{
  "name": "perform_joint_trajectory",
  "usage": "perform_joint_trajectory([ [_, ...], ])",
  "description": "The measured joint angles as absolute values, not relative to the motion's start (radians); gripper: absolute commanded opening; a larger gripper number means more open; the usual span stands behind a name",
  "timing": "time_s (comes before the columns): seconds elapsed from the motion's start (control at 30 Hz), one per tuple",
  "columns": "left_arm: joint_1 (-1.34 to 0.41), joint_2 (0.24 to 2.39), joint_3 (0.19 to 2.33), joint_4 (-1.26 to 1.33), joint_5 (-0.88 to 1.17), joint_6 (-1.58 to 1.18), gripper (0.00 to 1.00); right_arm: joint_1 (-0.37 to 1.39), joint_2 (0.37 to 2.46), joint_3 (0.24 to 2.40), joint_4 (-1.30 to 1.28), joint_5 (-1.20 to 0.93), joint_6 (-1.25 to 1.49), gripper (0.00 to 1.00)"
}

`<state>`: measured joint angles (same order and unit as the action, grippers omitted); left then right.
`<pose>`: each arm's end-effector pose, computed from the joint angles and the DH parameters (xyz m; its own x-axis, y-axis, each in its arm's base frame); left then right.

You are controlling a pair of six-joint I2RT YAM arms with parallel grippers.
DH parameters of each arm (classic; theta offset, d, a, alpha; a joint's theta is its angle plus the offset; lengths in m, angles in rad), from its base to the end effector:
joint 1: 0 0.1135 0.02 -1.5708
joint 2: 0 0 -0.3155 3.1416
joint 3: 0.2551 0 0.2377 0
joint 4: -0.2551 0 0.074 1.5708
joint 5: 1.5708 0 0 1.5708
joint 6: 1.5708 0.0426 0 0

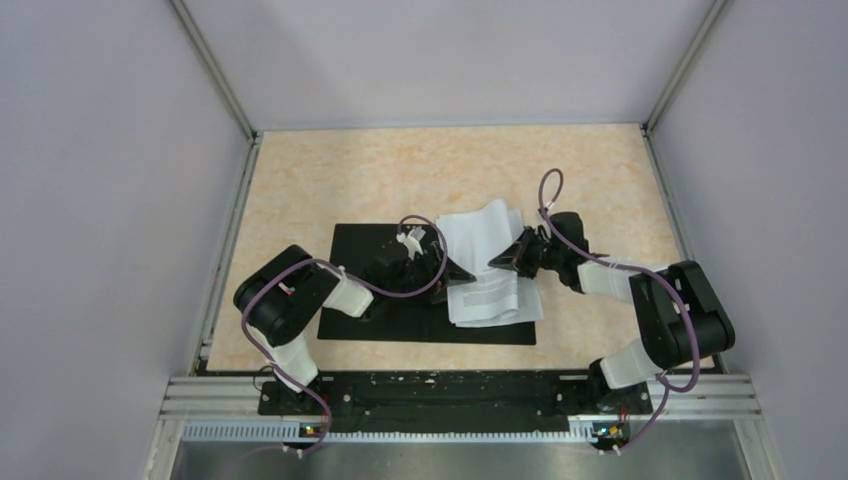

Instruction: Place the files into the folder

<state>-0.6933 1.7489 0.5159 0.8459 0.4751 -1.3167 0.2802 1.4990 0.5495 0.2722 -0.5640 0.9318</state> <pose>0.2278 -0.2146 0.1846 -0.9384 -0.3393 -0.0656 -0.0563 0.3374 -0.9397 0.2491 0.0954 0.2071 -0.8681 0.4561 -0.1958 0.1053 0.5548 0.8253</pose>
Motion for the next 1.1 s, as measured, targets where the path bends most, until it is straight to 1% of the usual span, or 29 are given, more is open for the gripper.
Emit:
perform_joint_trajectory([
  [0.13, -0.695, 1.753, 0.530, 0.817, 0.475, -1.314, 0.70, 0.297, 1.499, 0.550, 0.237, -0.532, 0.897, 0.01],
  [0.23, -0.696, 1.753, 0.545, 0.782, 0.474, -1.311, 0.61, 0.309, 1.499, 0.552, 0.213, -0.511, 0.871, 0.01],
  [0.33, -0.698, 1.753, 0.561, 0.746, 0.473, -1.309, 0.49, 0.319, 1.499, 0.558, 0.187, -0.491, 0.850, 0.01],
  [0.4, -0.701, 1.755, 0.575, 0.717, 0.471, -1.304, 0.39, 0.323, 1.499, 0.562, 0.177, -0.482, 0.837, 0.01],
  [0.47, -0.706, 1.757, 0.593, 0.678, 0.468, -1.296, 0.22, 0.325, 1.499, 0.567, 0.163, -0.472, 0.825, 0.02],
  [0.5, -0.710, 1.757, 0.604, 0.653, 0.465, -1.287, 0.16, 0.326, 1.499, 0.571, 0.155, -0.469, 0.820, 0.02],
  [0.53, -0.712, 1.757, 0.614, 0.634, 0.462, -1.281, 0.07, 0.326, 1.499, 0.573, 0.151, -0.464, 0.815, 0.04],
  [0.57, -0.715, 1.757, 0.629, 0.605, 0.459, -1.270, 0.00, 0.327, 1.496, 0.575, 0.142, -0.461, 0.810, 0.06],
  [0.6, -0.718, 1.757, 0.645, 0.574, 0.456, -1.258, 0.00, 0.327, 1.493, 0.577, 0.133, -0.457, 0.807, 0.10],
  [0.67, -0.723, 1.757, 0.680, 0.513, 0.451, -1.235, 0.00, 0.327, 1.476, 0.578, 0.118, -0.444, 0.801, 0.22],
  [0.77, -0.734, 1.757, 0.759, 0.376, 0.441, -1.165, 0.00, 0.327, 1.434, 0.589, 0.065, -0.427, 0.782, 0.52],
  [0.8, -0.737, 1.756, 0.786, 0.333, 0.433, -1.139, 0.00, 0.328, 1.427, 0.593, 0.055, -0.424, 0.776, 0.60],
  [0.87, -0.746, 1.745, 0.864, 0.198, 0.407, -1.059, 0.00, 0.329, 1.380, 0.625, -0.002, -0.394, 0.757, 0.72],
  [0.9, -0.752, 1.735, 0.915, 0.115, 0.388, -1.006, 0.00, 0.330, 1.357, 0.639, -0.023, -0.382, 0.751, 0.77],
  [0.97, -0.758, 1.708, 1.013, -0.024, 0.352, -0.898, 0.00, 0.331, 1.303, 0.675, -0.070, -0.353, 0.731, 0.83],
  [1.1, -0.762, 1.649, 1.232, -0.278, 0.277, -0.643, 0.00, 0.310, 1.219, 0.751, -0.106, -0.337, 0.699, 0.90],
])
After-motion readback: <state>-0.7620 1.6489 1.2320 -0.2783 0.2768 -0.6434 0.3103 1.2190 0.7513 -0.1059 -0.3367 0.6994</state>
